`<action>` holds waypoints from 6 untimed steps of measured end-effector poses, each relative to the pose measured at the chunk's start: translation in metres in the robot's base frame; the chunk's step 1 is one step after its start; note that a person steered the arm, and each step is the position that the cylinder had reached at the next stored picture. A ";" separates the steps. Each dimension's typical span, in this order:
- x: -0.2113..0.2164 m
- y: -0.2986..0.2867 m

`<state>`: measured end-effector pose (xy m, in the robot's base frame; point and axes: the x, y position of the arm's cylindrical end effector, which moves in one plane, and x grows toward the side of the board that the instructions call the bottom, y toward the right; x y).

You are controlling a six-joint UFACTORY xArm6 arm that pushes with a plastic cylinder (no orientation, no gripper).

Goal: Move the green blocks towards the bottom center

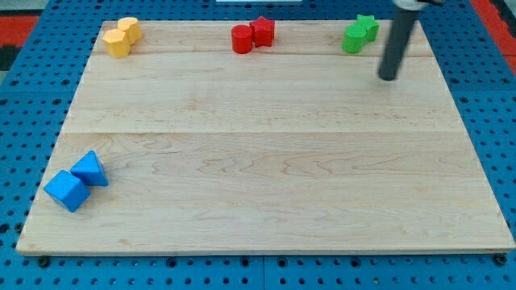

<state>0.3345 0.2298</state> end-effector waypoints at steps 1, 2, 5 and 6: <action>-0.039 0.088; -0.112 0.079; -0.126 -0.024; -0.076 -0.078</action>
<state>0.2583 0.1515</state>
